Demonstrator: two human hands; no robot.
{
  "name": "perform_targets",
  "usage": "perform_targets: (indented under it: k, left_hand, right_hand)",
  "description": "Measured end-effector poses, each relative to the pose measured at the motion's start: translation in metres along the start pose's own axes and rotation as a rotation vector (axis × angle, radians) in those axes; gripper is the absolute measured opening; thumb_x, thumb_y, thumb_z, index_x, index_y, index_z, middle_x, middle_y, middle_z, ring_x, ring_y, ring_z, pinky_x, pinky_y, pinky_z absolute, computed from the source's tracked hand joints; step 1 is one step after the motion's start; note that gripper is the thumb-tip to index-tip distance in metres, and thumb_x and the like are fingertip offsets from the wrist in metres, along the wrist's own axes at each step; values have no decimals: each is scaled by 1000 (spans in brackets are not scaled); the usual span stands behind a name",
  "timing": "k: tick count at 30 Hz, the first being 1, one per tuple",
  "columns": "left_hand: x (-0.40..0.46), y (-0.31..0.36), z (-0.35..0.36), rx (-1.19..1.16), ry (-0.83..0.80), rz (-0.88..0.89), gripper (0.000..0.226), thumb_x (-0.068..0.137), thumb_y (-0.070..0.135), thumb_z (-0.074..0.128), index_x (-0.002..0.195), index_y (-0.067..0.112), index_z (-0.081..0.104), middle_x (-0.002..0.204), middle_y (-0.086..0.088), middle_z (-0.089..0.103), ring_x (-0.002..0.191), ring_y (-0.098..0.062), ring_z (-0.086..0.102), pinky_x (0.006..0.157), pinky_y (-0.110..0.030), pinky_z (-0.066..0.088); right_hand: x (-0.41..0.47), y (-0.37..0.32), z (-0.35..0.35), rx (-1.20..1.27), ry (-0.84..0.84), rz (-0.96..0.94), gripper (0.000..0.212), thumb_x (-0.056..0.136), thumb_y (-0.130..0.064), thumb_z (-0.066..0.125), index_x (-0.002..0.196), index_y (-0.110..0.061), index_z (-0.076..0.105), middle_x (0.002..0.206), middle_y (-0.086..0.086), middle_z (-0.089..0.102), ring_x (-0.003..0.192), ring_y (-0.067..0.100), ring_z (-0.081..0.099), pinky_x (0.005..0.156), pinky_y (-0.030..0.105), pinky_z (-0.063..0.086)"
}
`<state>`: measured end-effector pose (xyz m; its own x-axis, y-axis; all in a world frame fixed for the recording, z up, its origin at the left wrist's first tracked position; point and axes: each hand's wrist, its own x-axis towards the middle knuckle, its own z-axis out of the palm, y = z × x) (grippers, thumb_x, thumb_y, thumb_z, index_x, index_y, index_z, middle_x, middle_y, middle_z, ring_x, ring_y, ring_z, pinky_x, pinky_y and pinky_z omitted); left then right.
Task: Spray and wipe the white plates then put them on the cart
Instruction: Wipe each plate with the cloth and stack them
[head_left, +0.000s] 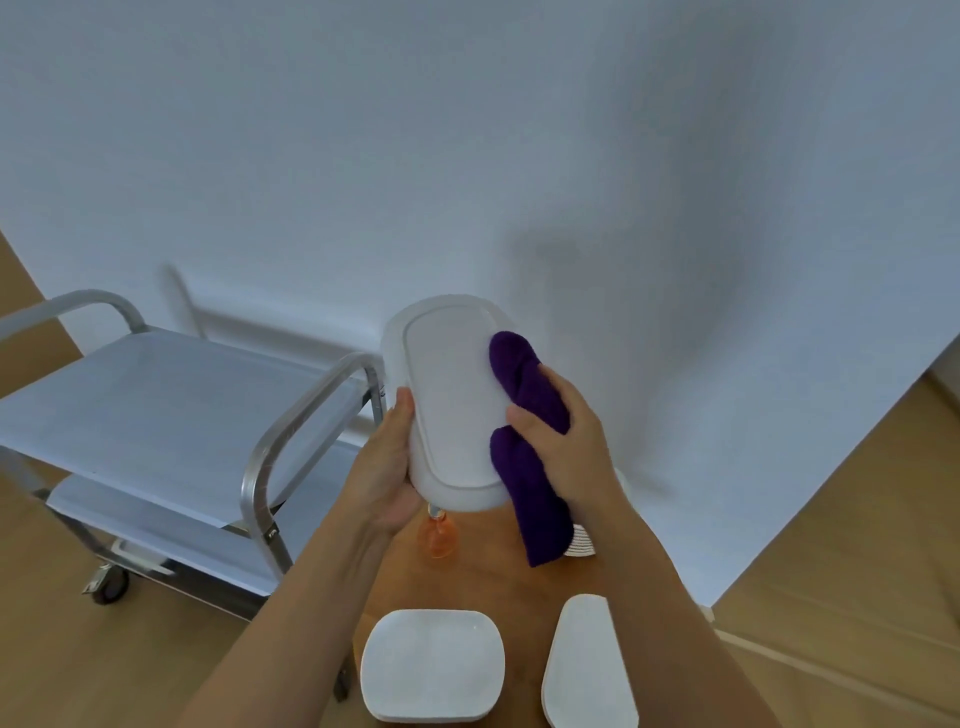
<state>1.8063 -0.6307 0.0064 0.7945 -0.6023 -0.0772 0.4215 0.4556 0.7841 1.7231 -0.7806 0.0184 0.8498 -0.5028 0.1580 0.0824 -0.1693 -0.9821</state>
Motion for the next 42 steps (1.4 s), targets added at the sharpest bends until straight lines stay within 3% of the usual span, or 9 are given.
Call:
perform_targets:
  k: [4, 8, 16, 20, 24, 28, 31, 36, 42]
  left_hand:
    - [-1, -5, -11, 73, -29, -149, 50, 85, 42, 49, 124, 12, 60, 121, -14, 66, 110, -28, 64, 89, -39, 55]
    - [4, -16, -15, 122, -5, -210, 47, 85, 46, 50, 119, 16, 64, 117, -10, 69, 108, -24, 66, 82, -35, 57]
    - [24, -18, -6, 428, 177, -405, 92, 81, 78, 33, 146, 13, 33, 145, -17, 41, 128, -36, 46, 94, -53, 45]
    - [36, -7, -10, 386, 213, -521, 84, 82, 71, 48, 114, -6, 52, 90, -17, 71, 80, -26, 69, 68, -36, 56]
    - [35, -30, -25, 573, 268, -609, 29, 88, 20, 60, 106, -4, 57, 67, -9, 61, 53, -15, 59, 44, -20, 51]
    - [30, -61, -41, 525, 299, -681, 23, 85, 3, 58, 107, -4, 58, 79, -15, 65, 63, -21, 65, 44, -21, 53]
    - [22, -101, -44, 483, 380, -761, 24, 81, -3, 61, 105, -1, 57, 91, -20, 65, 67, -26, 69, 47, -28, 56]
    - [3, -188, -45, 337, 516, -881, 14, 84, -11, 53, 98, -6, 55, 89, -20, 62, 75, -30, 64, 48, -31, 58]
    - [-10, -272, -45, 314, 594, -904, 27, 84, -13, 58, 102, 7, 56, 104, -12, 61, 89, -29, 66, 56, -32, 60]
  right_hand:
    - [9, -6, -23, 225, -150, 236, 51, 76, -15, 75, 121, -27, 57, 107, 1, 69, 89, 18, 69, 69, 30, 56]
    - [3, 0, -28, 242, -55, 190, 34, 74, -2, 71, 99, -25, 65, 83, 0, 71, 67, 14, 69, 55, 24, 53]
    - [-31, 23, -22, -301, -7, -193, 53, 78, -7, 67, 120, -36, 51, 95, -25, 63, 89, -3, 60, 73, 10, 50]
    - [-57, 51, -24, -655, -99, -500, 55, 76, -16, 68, 129, -15, 54, 100, -3, 65, 83, 8, 60, 62, 11, 49]
    - [-74, 87, -30, -901, -184, -564, 66, 64, -15, 83, 125, -11, 58, 98, 4, 68, 80, 16, 65, 56, 19, 54]
    - [-85, 118, -52, -676, -279, -198, 65, 78, -42, 68, 135, -41, 37, 120, -20, 54, 105, -5, 52, 79, 4, 39]
    - [-89, 147, -71, -477, -211, 82, 62, 80, -48, 64, 122, -68, 23, 113, -46, 37, 107, -27, 35, 76, -4, 34]
    - [-98, 203, -102, -414, 29, 315, 64, 83, -37, 67, 139, -39, 35, 112, -37, 38, 106, -9, 45, 87, 7, 34]
    - [-112, 255, -138, -466, 97, 523, 63, 85, -34, 65, 140, -34, 36, 126, -10, 48, 105, 4, 48, 83, 17, 39]
